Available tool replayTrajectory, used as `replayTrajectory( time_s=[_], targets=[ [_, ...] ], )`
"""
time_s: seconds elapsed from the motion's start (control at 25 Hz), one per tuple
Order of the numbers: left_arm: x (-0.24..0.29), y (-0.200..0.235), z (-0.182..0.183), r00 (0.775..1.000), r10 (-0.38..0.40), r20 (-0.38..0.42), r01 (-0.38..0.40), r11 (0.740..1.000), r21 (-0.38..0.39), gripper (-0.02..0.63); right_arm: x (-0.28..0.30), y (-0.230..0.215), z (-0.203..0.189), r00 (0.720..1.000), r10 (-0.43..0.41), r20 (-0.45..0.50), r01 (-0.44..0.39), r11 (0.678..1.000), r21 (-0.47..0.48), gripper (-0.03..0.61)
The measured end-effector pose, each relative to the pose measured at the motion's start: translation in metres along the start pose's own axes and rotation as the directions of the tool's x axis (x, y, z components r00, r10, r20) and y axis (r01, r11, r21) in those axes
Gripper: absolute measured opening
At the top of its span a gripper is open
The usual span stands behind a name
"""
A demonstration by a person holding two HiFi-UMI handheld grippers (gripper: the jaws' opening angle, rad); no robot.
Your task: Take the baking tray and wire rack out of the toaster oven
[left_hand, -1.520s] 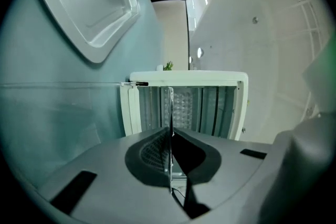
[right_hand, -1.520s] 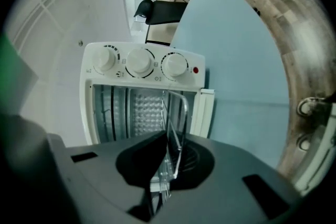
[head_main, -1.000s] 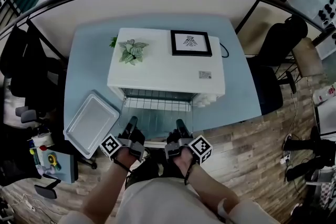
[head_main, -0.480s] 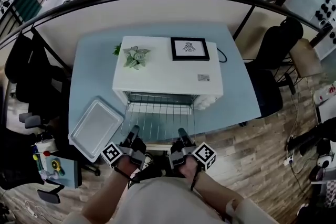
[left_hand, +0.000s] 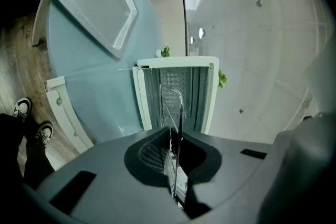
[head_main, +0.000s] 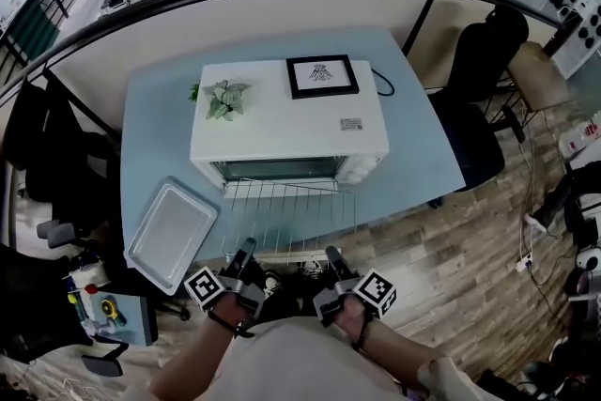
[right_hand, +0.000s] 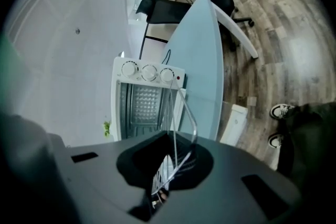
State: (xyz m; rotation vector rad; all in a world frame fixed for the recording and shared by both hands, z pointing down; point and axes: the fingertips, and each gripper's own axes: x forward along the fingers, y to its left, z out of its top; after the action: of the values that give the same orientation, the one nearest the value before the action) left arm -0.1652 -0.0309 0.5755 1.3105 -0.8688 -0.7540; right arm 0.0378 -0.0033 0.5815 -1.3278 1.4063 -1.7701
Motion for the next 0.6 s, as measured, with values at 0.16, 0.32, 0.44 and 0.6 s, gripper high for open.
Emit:
replayTrajectory(
  time_s=[0.16, 0.32, 0.44, 0.6],
  targets=[
    [0.019, 0.002, -0.035, 0.994, 0.008, -0.108, -0.008, 1.000, -0.003, 0.009, -0.027, -0.012, 0.027, 0.996, -0.016, 0.092, 0.014, 1.000, 0.018, 0.006],
    [0.042, 0.000, -0.075, 0.971, 0.000, -0.239, 0.002, 1.000, 0.007, 0.009, -0.058, -0.022, 0.057, 0.983, -0.027, 0.179, 0.021, 0.999, 0.035, 0.007],
    [0.057, -0.001, -0.106, 0.945, 0.000, -0.328, 0.005, 1.000, 0.013, 0.009, -0.083, -0.028, 0.076, 0.970, -0.047, 0.239, 0.036, 0.998, 0.052, 0.008],
    [0.073, 0.004, -0.147, 0.900, 0.016, -0.435, -0.006, 1.000, 0.025, 0.009, -0.116, -0.041, 0.101, 0.941, -0.065, 0.331, 0.041, 0.996, 0.079, 0.008]
  ],
)
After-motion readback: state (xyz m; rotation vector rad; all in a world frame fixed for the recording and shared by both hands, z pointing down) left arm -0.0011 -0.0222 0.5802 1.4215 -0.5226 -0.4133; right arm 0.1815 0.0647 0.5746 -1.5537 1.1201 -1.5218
